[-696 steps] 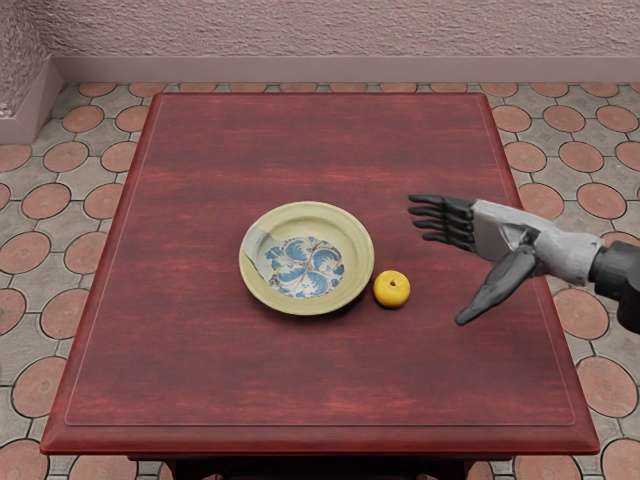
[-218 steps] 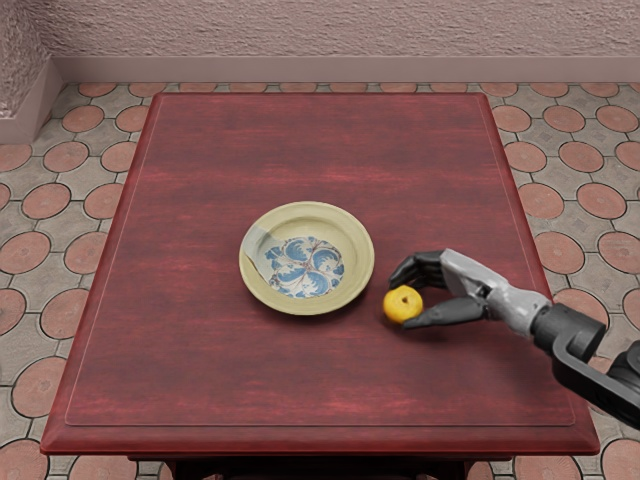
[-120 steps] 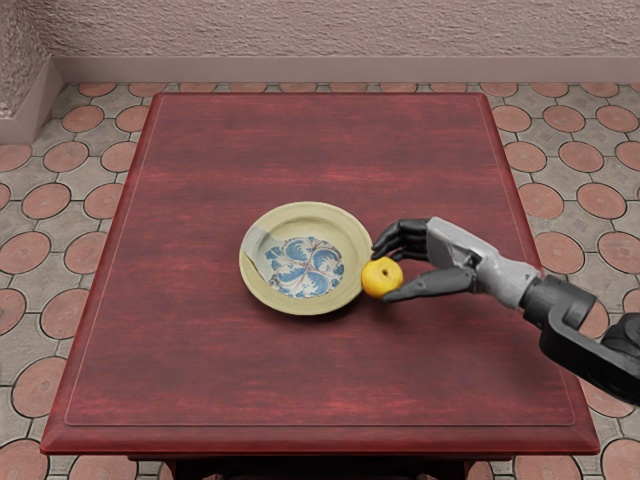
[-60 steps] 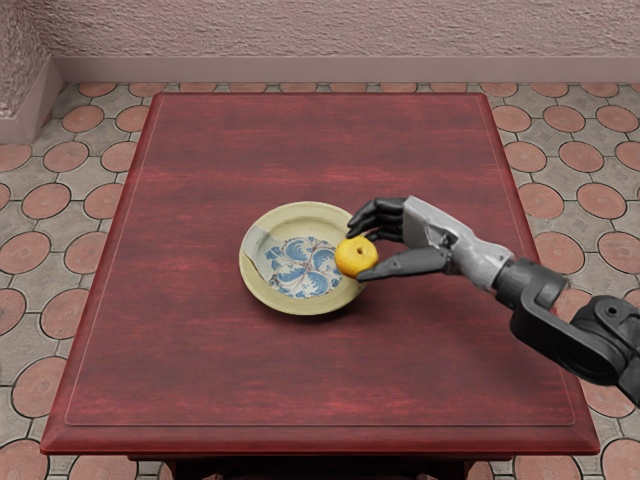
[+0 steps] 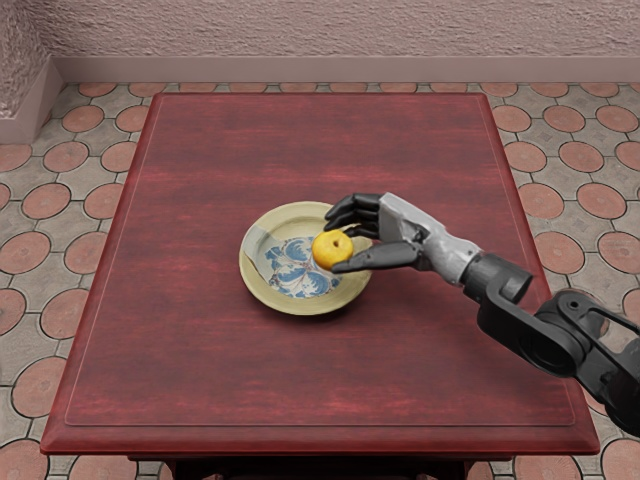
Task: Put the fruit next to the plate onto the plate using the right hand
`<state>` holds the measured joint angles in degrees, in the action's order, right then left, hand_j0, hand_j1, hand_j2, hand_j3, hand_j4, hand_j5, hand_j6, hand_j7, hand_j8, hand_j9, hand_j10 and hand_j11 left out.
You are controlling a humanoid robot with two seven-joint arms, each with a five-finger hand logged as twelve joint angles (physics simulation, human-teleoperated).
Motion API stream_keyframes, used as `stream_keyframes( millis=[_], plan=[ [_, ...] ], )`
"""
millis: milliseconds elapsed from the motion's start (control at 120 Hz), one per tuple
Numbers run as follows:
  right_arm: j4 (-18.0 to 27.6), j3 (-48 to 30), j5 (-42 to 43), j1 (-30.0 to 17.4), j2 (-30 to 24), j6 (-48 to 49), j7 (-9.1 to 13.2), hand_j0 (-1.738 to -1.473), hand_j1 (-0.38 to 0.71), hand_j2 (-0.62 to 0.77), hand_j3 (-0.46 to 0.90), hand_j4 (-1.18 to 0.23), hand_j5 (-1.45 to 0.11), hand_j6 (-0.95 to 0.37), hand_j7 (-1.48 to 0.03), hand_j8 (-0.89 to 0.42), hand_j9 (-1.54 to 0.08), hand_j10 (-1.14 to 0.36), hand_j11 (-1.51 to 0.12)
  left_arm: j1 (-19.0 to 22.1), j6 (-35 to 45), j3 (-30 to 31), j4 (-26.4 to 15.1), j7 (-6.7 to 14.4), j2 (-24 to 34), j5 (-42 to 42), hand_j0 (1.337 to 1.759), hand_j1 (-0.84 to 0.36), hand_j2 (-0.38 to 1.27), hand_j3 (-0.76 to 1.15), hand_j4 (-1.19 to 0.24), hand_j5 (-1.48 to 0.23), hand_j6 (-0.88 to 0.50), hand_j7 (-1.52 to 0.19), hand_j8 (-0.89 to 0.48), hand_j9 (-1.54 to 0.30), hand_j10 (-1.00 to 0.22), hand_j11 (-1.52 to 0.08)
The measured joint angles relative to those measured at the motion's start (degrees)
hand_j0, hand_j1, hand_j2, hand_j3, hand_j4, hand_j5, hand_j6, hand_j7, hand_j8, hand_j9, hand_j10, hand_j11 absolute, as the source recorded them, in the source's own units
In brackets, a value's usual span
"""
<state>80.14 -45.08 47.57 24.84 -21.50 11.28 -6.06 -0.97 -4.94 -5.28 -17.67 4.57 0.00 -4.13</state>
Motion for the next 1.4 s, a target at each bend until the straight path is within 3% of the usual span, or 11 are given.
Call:
stream_keyframes(
  millis=[433,567,767,1100,1300,1400],
  plan=[
    [-0.3,0.0,-0.1,-0.1,1.8,-4.3,2.6,-1.658,0.26,0.2,0.0,-0.58,-0.77,-0.59,-0.76,-0.43,-0.76,-0.53,-0.76,0.0,0.0,0.0,0.0,0.0,0.0,0.0,1.658,0.35,0.0,0.0,0.0,0.0,0.0,0.0,0.0,0.0,0.0,0.0],
    [-0.3,-0.1,0.0,0.0,1.6,-4.5,3.8,-1.658,0.16,0.07,0.0,-0.47,-0.62,-0.48,-0.61,-0.39,-0.61,-0.44,-0.61,0.0,0.0,0.0,0.0,0.0,0.0,0.0,1.658,0.35,0.0,0.0,0.0,0.0,0.0,0.0,0.0,0.0,0.0,0.0],
    [0.0,-0.2,0.0,0.0,0.5,-4.4,4.6,-1.658,0.04,0.0,0.0,-0.34,-0.44,-0.34,-0.44,-0.31,-0.44,-0.33,-0.44,0.0,0.0,0.0,0.0,0.0,0.0,0.0,1.658,0.35,0.0,0.0,0.0,0.0,0.0,0.0,0.0,0.0,0.0,0.0],
    [3.5,-5.5,-0.6,1.4,-9.4,4.9,7.7,-1.658,-0.21,-0.01,0.0,-0.12,-0.16,-0.12,-0.15,-0.11,-0.15,-0.12,-0.15,0.0,0.0,0.0,0.0,0.0,0.0,0.0,1.658,0.35,0.0,0.0,0.0,0.0,0.0,0.0,0.0,0.0,0.0,0.0],
    [3.7,-7.8,-5.8,1.7,-18.3,16.1,8.2,-1.658,-0.28,-0.01,0.0,-0.06,-0.08,-0.06,-0.08,-0.06,-0.08,-0.06,-0.08,0.3,-0.1,0.0,0.0,0.0,0.0,0.0,1.658,0.35,0.0,0.0,0.0,0.0,0.0,0.0,0.0,0.0,0.0,0.0],
    [3.5,-8.0,-10.6,2.1,-23.4,20.8,9.8,-1.658,-0.3,0.0,0.0,-0.04,-0.06,-0.04,-0.06,-0.04,-0.06,-0.04,-0.06,1.3,0.0,0.0,0.0,0.0,0.0,0.0,1.658,0.35,0.0,0.0,0.0,0.0,0.0,0.0,0.0,0.0,0.0,0.0]
  ],
)
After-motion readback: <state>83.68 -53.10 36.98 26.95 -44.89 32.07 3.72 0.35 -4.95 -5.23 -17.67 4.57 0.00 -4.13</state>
